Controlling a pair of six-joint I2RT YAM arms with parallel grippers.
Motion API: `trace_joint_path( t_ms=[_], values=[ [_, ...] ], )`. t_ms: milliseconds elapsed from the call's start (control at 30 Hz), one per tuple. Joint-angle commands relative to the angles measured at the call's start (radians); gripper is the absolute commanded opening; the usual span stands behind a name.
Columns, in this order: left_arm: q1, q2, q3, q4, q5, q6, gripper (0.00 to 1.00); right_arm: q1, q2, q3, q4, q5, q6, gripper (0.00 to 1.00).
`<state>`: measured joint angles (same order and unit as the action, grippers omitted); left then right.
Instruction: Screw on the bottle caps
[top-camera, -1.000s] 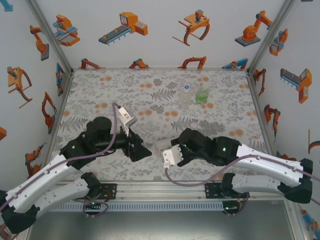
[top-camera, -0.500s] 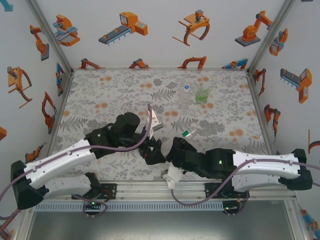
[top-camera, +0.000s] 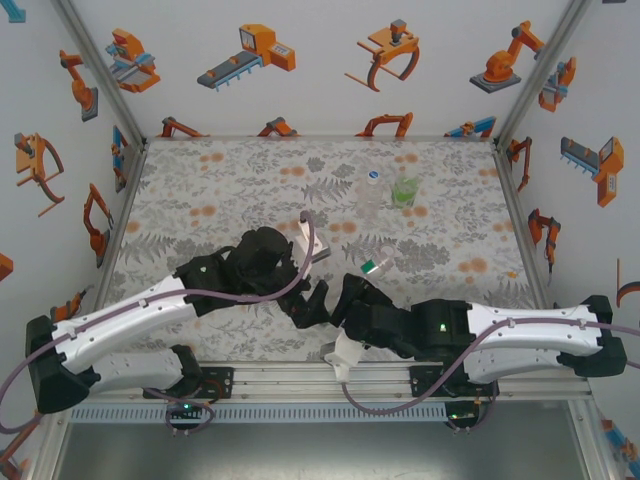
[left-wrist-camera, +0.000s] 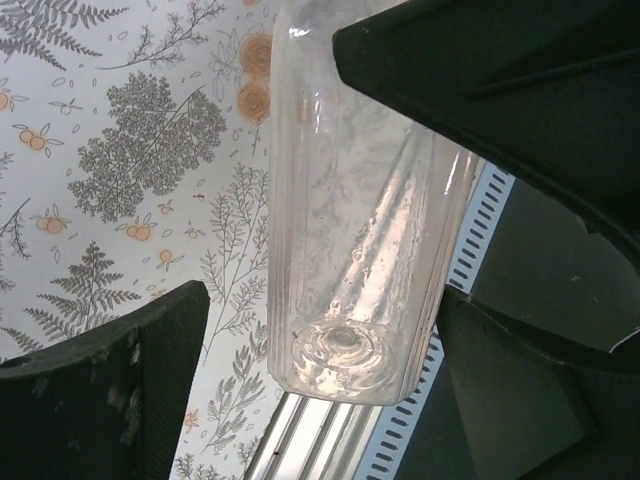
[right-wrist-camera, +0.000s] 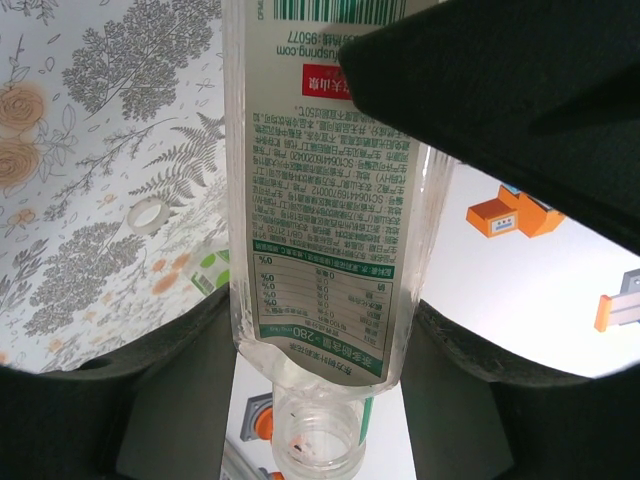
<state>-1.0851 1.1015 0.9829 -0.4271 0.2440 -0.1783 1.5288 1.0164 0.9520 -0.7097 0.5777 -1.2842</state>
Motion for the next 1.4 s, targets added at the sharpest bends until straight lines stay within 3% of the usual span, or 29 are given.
trace_joint_path(
  t_ms=[0,233,433,533,633,700,867,1000,1067,1167,1333,1367],
  values=[
    [-0.002,0.007,0.018,0.005,0.045,0.024,0.86,0.008,0.005,0.044,0.013,0.032,-0.016,0.00],
    [-0.015,0.092,0.050,0.001,0.115,0.026,0.78,0.020,0.023,0.062,0.025,0.035,-0.019,0.00],
    [-0.016,0.116,0.072,-0.018,0.120,0.035,0.62,0.031,0.019,0.059,0.019,0.043,-0.023,0.00],
    [-0.016,0.112,0.072,-0.018,0.117,0.034,0.61,0.033,0.020,0.062,0.017,0.046,-0.024,0.00],
    [-0.016,0.107,0.071,-0.018,0.093,0.024,0.72,0.038,0.021,0.061,0.026,0.049,-0.029,0.00],
    [-0.016,0.106,0.074,-0.015,0.079,0.019,0.72,0.039,0.020,0.058,0.030,0.048,-0.036,0.01],
    [-0.016,0.096,0.070,0.014,0.114,0.014,0.60,0.048,0.022,0.059,0.038,0.056,-0.046,0.03],
    [-0.016,0.095,0.069,0.007,0.111,0.011,0.50,0.050,0.019,0.054,0.052,0.070,-0.046,0.15],
    [-0.015,0.085,0.068,-0.003,0.087,-0.001,0.47,0.054,0.014,0.047,0.062,0.081,-0.044,0.33],
    [-0.008,0.055,0.047,-0.010,0.031,-0.027,0.45,0.054,-0.005,0.036,0.092,0.092,-0.025,0.48],
    [0.039,0.004,-0.018,0.020,-0.008,-0.077,0.35,0.054,-0.068,0.019,0.118,0.081,0.035,0.59],
    [0.049,-0.005,-0.032,0.026,-0.018,-0.087,0.34,0.054,-0.082,0.015,0.121,0.079,0.054,0.65]
  ],
)
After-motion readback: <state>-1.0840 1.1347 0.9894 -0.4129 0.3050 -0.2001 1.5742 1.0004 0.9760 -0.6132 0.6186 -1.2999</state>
